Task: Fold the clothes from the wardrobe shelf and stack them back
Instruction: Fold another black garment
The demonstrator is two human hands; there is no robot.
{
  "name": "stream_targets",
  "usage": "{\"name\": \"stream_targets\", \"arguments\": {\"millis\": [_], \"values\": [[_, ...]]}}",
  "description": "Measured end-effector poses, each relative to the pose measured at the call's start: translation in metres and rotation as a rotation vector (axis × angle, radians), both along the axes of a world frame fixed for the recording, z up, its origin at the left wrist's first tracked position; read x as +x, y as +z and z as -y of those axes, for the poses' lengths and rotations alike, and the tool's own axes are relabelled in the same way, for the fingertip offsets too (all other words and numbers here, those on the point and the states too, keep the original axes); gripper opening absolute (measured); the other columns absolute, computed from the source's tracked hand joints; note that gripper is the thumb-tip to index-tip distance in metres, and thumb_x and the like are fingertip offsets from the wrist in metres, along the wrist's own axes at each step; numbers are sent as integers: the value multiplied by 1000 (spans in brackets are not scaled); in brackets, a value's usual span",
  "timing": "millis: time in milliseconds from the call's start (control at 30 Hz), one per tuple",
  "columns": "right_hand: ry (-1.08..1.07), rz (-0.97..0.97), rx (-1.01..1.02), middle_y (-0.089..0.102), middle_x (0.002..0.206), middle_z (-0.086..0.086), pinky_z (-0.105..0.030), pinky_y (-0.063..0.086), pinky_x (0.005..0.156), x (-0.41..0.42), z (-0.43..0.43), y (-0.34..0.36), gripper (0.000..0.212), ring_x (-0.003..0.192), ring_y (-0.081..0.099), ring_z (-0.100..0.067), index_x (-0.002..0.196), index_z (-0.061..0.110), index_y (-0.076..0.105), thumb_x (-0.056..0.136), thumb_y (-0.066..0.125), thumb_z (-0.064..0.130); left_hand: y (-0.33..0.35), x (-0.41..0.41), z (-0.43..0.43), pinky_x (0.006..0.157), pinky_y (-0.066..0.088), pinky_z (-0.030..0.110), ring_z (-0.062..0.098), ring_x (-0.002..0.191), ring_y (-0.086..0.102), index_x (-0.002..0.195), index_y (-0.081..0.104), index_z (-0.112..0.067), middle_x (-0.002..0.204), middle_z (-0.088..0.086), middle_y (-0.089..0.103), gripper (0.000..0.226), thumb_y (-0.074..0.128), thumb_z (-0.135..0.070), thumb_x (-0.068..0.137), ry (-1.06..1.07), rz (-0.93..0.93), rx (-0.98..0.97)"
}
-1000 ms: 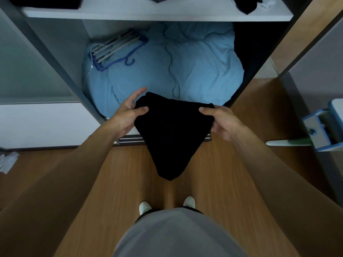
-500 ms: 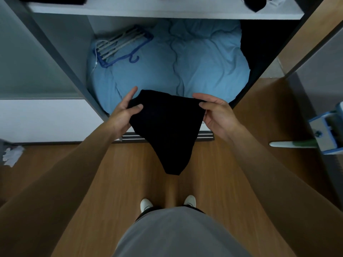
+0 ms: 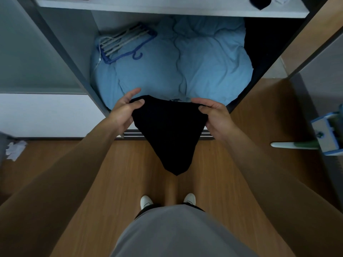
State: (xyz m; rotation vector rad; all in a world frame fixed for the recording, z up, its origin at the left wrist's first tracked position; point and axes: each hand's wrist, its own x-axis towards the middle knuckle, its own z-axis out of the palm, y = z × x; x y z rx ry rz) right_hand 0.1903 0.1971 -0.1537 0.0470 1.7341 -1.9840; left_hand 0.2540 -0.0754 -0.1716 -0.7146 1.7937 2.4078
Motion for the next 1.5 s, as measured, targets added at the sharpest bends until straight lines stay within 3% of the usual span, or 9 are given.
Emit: {"name": "stream_targets", "arguments": {"millis": [133, 267, 367, 533, 800, 967, 1100, 1333, 1500], "values": [[36, 2, 91, 76, 88, -4, -24, 57, 70, 1, -3, 1, 34, 81, 71, -14, 100, 16, 78, 101, 47, 3, -5, -2, 0, 74, 55, 22, 18, 99, 71, 122, 69, -19, 100, 0, 76, 27, 58, -11, 99, -20, 40, -202], [-22, 56, 44, 72, 82, -3, -27, 57, 69, 1, -5, 3, 35, 75, 66, -14, 105, 18, 77, 102, 45, 5, -7, 3, -4, 78, 57, 23, 18, 99, 72, 121, 69, -23, 103, 5, 76, 29, 61, -9, 97, 11, -20, -74], [-39, 117, -5, 62, 77, -3, -30, 54, 76, 0, -9, 4, 34, 73, 55, -16, 112, 17, 74, 100, 45, 3, -6, 6, -7, 85, 56, 24, 21, 105, 71, 115, 72, -28, 112, 8, 74, 37, 62, 0, 93, -64, -57, -160], [44, 67, 85, 73, 83, 4, -33, 57, 87, 6, -14, 4, 23, 81, 68, -11, 111, 22, 76, 99, 58, 15, -3, 3, -14, 79, 54, 17, 17, 102, 70, 90, 78, -35, 107, -1, 74, 37, 62, -1, 94, -76, -47, -375], [53, 49, 147, 77, 98, -4, -26, 59, 70, 13, -12, -1, 27, 84, 71, -14, 100, 13, 79, 97, 55, 0, 1, 6, -12, 72, 52, 12, 9, 92, 70, 89, 76, -32, 100, -6, 74, 29, 64, -6, 94, -87, -26, -480], [-21, 135, 37, 77, 84, -4, -23, 56, 61, 13, -11, -2, 36, 72, 71, -14, 93, 12, 79, 99, 46, -3, 2, 21, -7, 79, 56, 23, 20, 99, 71, 117, 72, -22, 105, 7, 74, 29, 61, -7, 96, -126, -91, -86], [8, 158, -111, 73, 84, 1, -24, 57, 72, 14, -20, -4, 29, 76, 69, -10, 104, 18, 76, 99, 51, 5, 0, 22, -6, 74, 57, 23, 19, 93, 72, 122, 69, -23, 99, 5, 75, 30, 58, -8, 98, -118, -59, -122], [118, 16, 142, 75, 107, -4, -35, 55, 93, 19, -16, -2, 23, 98, 69, -16, 112, 16, 75, 92, 66, 9, 1, 12, -17, 75, 51, 20, 13, 88, 67, 94, 74, -26, 99, 2, 71, 29, 52, -7, 100, -99, 11, -402], [198, -63, 341, 72, 116, -4, -17, 53, 87, 21, -7, -3, 35, 99, 70, -9, 119, 20, 70, 85, 78, 15, 8, 10, -18, 73, 49, 17, 12, 85, 65, 87, 73, -24, 95, 1, 70, 34, 50, -1, 97, -88, 51, -485]]}}
